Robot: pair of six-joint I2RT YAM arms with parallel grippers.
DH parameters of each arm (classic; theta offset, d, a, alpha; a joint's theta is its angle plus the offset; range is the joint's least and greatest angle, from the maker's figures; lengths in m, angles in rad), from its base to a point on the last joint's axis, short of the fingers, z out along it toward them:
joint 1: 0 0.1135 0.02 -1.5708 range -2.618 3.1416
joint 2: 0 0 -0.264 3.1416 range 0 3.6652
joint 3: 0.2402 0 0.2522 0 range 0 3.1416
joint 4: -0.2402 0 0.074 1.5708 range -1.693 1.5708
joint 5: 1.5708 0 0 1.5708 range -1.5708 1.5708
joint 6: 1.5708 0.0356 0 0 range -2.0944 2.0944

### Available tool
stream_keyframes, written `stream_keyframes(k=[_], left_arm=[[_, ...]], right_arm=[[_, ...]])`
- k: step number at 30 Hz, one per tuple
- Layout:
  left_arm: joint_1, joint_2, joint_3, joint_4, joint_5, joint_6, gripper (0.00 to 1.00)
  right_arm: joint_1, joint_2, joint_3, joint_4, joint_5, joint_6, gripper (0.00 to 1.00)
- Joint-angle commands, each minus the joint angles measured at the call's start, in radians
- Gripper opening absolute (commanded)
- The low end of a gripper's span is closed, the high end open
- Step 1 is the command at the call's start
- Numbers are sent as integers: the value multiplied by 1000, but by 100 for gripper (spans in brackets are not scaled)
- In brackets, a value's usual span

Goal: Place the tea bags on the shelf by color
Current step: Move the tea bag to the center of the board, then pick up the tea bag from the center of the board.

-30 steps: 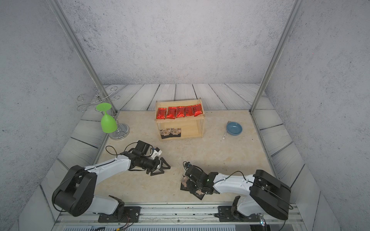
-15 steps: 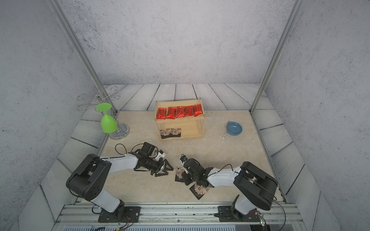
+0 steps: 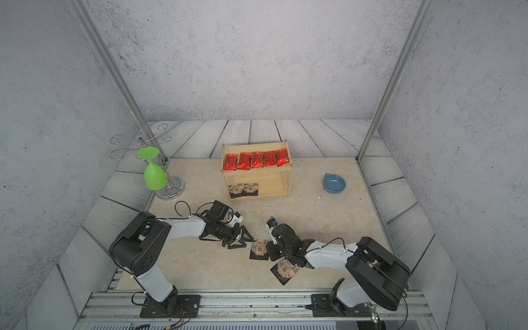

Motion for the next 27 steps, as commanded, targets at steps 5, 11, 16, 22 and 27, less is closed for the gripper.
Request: stream_keyframes(k=[5, 11, 16, 22, 27], left_arm=[[-19, 47, 0, -18, -43, 1, 59], [-44, 89, 21, -6, -35, -9, 47], [-62, 107, 43, -14, -32, -7, 35], [-60, 63, 39, -40, -53, 2, 11], [-55, -12, 34, -50, -76, 5, 1]], right_arm=[[-18, 72, -19, 78, -25, 35, 20], [-31, 109, -25, 105, -30, 50, 19], [-35, 141, -15, 118, -44, 55, 18], [-45, 102, -13, 97, -41, 61, 18], [-45, -60, 46, -50, 86, 59, 32]])
